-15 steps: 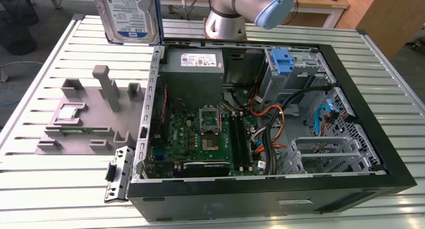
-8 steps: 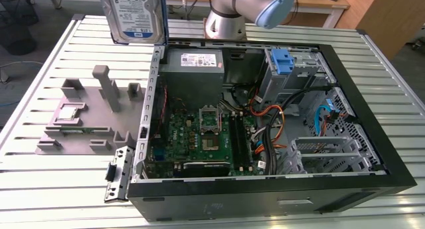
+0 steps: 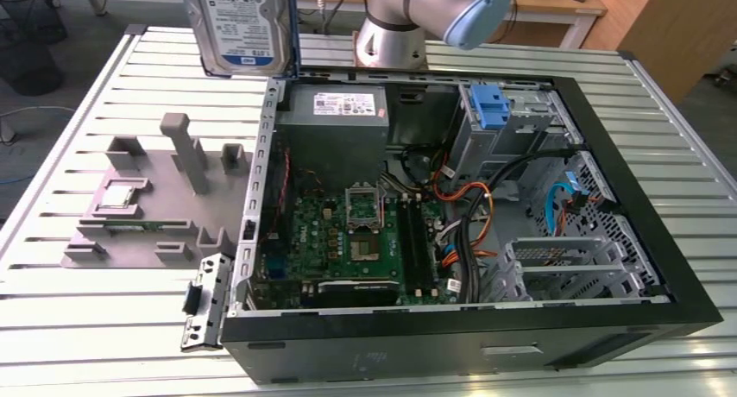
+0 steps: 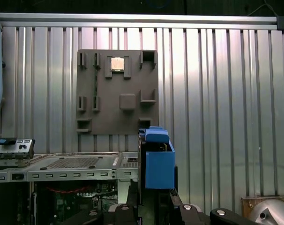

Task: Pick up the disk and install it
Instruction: 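Pick up the disk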

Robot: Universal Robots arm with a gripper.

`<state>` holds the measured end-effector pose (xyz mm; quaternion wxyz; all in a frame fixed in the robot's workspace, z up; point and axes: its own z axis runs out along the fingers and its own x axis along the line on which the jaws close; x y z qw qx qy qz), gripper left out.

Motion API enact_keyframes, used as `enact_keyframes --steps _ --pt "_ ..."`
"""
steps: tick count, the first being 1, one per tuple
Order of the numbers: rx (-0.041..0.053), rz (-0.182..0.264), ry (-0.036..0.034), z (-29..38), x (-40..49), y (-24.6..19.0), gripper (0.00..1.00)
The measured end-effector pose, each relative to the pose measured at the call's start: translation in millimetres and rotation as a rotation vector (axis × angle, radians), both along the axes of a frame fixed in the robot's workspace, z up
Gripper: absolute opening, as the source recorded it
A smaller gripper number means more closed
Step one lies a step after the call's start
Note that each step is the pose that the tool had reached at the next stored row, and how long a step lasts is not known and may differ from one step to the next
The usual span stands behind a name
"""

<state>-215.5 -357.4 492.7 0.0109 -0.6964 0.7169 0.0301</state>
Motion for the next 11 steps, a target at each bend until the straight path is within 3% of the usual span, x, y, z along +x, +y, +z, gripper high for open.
enact_keyframes --steps 11 --pt "0.0001 0.0 0.0 -0.2 7.9 0.0 0.35"
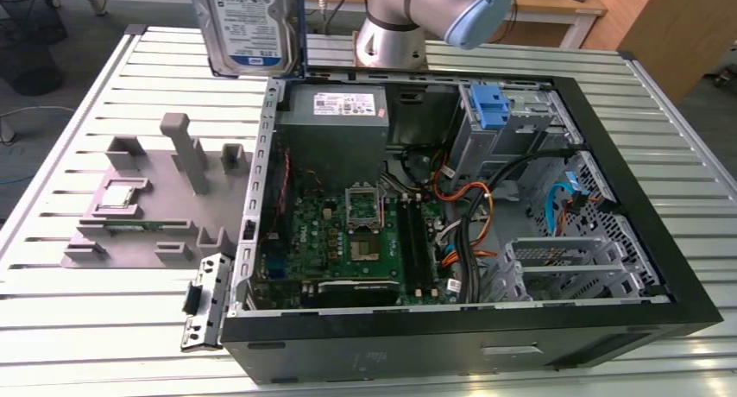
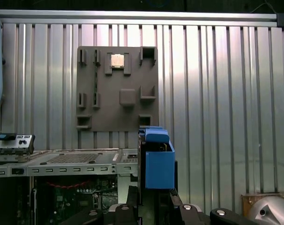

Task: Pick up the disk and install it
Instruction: 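Pick up the disk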

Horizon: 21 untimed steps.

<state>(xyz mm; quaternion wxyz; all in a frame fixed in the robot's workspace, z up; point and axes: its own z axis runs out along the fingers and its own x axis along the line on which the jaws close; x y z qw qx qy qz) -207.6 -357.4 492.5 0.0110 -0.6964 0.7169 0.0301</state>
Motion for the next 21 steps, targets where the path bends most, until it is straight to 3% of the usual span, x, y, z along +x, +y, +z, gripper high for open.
enact_keyframes --steps 21 --pt "0.0057 0.0 0.0 -0.1 6.3 0.0 0.35"
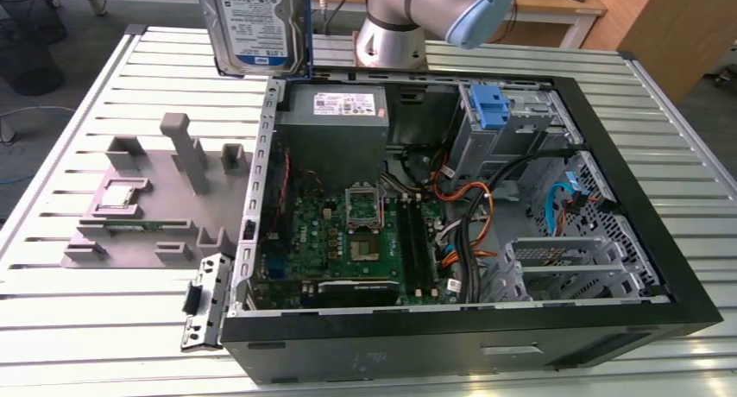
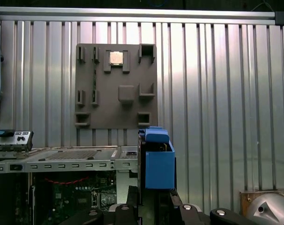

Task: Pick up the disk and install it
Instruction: 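Pick up the disk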

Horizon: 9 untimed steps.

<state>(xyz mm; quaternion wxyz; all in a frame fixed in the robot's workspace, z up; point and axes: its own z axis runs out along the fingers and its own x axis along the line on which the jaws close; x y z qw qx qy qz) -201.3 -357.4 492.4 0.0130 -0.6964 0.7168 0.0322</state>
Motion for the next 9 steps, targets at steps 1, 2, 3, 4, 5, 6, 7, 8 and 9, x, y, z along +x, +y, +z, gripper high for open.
enact_keyframes --steps 1,2,3,4,5,6,7,8,9 --pt "0.0001 0.0 0.0 0.0 0.5 0.0 0.35" --pt "0.0001 0.0 0.0 0.0 1.2 0.0 0.35" --pt "0.0001 0.0 0.0 0.0 1.9 0.1 0.35" --pt "0.0001 0.0 0.0 0.0 2.5 0.0 0.35" --pt "0.0 0.0 0.0001 0.0 2.9 0.0 0.35" --pt "0.0001 0.0 0.0 0.0 3.2 0.0 0.35" --pt "0.0001 0.0 0.0 0.0 3.3 0.0 0.35" --pt "0.0001 0.0 0.0 0.0 3.3 0.0 0.35" --pt "0.0001 0.0 0.0 0.0 3.4 0.1 0.35"
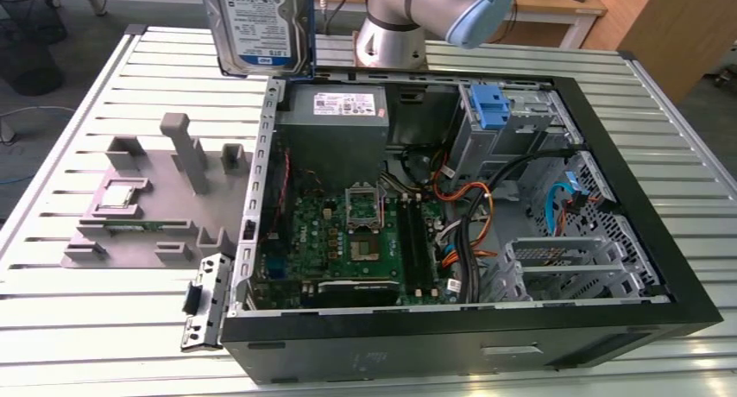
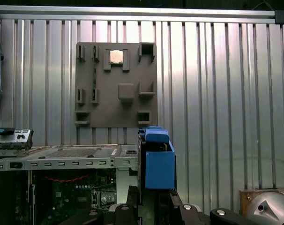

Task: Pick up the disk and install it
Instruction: 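Pick up the disk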

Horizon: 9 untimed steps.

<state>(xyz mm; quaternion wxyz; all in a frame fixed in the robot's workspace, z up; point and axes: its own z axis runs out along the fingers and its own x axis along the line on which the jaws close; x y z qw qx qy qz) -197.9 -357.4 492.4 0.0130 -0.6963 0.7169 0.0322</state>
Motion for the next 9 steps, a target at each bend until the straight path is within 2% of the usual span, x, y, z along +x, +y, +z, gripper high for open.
enact_keyframes --steps 9 --pt "0.0008 0.0 0.0 0.0 4.4 -0.1 0.35"
